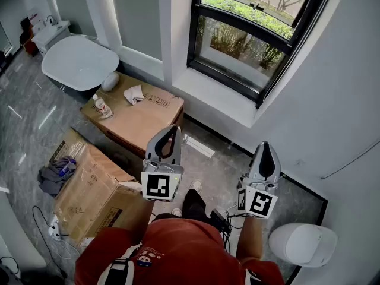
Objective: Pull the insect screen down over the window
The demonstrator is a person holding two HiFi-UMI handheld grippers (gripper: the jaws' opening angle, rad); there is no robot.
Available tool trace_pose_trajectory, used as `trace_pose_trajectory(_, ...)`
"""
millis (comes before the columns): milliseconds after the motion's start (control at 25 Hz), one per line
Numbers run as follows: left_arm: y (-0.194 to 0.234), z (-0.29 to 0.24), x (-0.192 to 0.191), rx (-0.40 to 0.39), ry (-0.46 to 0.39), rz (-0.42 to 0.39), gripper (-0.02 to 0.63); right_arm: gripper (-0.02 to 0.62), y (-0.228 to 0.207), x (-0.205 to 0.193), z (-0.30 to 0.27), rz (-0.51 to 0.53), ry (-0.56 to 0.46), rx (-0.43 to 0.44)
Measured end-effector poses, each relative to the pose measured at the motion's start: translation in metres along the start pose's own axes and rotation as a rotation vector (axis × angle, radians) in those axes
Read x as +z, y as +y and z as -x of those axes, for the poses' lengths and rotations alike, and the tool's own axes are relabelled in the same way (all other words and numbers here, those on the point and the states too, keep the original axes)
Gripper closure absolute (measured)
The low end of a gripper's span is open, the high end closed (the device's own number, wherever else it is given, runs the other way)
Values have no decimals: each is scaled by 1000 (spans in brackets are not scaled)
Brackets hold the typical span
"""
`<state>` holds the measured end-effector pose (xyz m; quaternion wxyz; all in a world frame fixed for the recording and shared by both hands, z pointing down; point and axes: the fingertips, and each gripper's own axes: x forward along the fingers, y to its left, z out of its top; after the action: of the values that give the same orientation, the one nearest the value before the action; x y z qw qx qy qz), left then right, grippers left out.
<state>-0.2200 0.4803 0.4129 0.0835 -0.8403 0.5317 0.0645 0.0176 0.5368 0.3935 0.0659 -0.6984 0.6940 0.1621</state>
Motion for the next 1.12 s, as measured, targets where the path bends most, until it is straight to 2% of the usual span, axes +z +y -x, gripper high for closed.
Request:
trace_pose_trajectory(320,-2,1,3,1,-20,-4,600,586,-3,0,4,-23,5,-2)
trace_pose_trajectory(800,3,-2,-5,-6,19,5,600,586,-3,-6,-7,-38,8,1)
trace_pose_trajectory(1120,12,-15,-29,14,63,29,600,586,3,-32,-24,-34,46,24)
